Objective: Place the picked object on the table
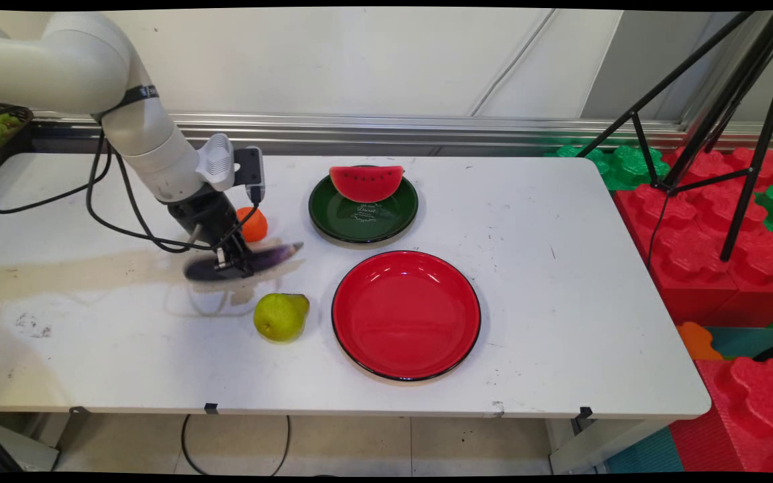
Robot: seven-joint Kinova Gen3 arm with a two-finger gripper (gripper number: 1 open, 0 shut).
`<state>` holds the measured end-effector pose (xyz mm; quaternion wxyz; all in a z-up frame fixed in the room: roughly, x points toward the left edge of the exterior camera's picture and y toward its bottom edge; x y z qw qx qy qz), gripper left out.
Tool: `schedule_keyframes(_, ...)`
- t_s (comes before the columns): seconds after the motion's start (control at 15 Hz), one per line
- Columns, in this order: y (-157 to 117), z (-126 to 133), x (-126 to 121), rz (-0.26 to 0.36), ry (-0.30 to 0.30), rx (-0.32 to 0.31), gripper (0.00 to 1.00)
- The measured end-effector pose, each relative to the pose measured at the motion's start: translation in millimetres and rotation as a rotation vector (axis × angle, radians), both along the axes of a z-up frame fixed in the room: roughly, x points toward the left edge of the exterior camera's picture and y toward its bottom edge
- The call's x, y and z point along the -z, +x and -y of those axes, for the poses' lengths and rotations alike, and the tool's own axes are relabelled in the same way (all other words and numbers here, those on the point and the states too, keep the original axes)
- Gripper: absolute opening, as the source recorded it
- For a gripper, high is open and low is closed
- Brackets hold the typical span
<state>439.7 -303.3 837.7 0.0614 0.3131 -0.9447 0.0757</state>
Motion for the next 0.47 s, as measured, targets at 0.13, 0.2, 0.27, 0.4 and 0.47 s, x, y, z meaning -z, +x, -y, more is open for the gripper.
schedule_keyframes(0.13, -1.4, 1.6, 1.9, -0.006, -0.002, -0.002, 1.00)
schedule_keyframes(0.2, -2.6, 2.8, 2.5, -0.013, -0.004, -0.002, 1.00)
schedule_keyframes(0.27, -3.3, 3.4, 2.5, -0.018, -0.006, -0.001, 1.00)
schedule_keyframes(0.4, -5.3, 5.0, 1.4, -0.033, -0.015, 0.010, 1.00)
schedule_keyframes(0.47, -5.8, 5.6, -0.5, -0.040, -0.024, 0.021, 1.00)
